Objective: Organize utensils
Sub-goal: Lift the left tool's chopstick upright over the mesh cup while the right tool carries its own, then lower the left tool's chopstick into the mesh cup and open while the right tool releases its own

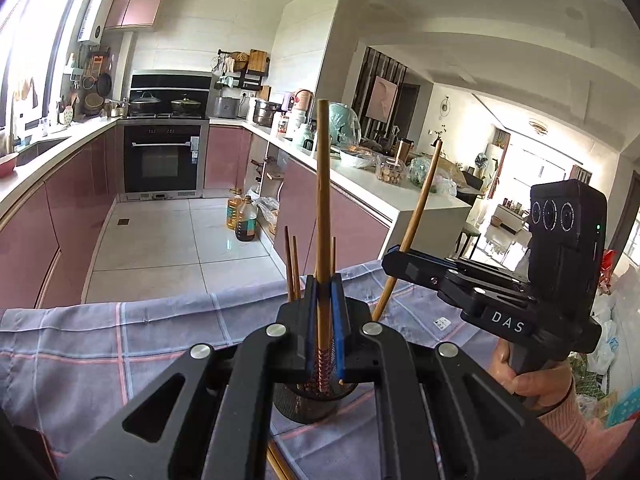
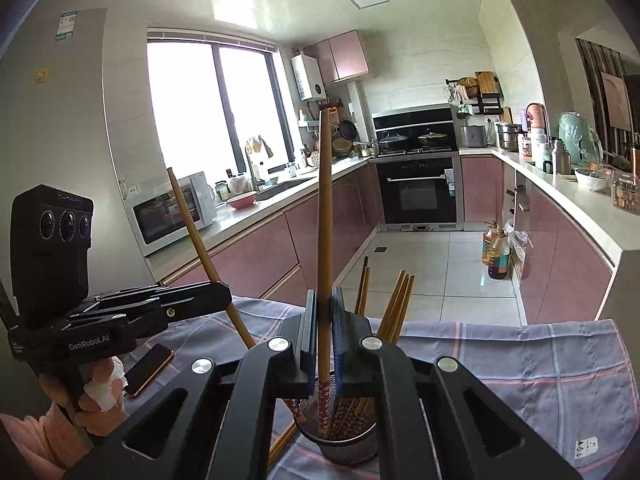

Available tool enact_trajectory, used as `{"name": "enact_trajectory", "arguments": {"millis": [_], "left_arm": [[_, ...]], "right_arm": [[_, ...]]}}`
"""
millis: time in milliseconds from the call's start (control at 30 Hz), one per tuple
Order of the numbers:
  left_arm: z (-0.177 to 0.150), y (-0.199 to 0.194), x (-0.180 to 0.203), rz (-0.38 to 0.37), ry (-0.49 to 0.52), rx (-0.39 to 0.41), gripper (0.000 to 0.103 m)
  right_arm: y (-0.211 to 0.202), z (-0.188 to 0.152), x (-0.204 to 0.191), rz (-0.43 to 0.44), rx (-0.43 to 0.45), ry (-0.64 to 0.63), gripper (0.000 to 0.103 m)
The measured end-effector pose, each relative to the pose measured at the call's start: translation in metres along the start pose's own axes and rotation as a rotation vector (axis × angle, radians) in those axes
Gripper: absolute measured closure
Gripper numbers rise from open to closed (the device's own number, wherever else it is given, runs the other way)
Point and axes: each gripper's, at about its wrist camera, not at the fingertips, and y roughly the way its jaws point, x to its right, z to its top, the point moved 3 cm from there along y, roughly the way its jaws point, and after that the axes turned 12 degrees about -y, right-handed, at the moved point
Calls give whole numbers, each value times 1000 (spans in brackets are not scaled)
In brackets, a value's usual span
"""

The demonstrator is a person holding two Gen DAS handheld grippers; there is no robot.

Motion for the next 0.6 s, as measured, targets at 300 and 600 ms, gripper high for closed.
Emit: {"name": "enact_trajectory", "arguments": {"millis": [300, 600], "left_arm": [[-22, 32, -3, 34, 58, -133, 95], [-38, 64, -19, 59, 69, -235, 95]], "right_arm": [[35, -31, 0, 26, -124, 24, 97], [63, -55, -3, 42, -232, 45, 97]]}}
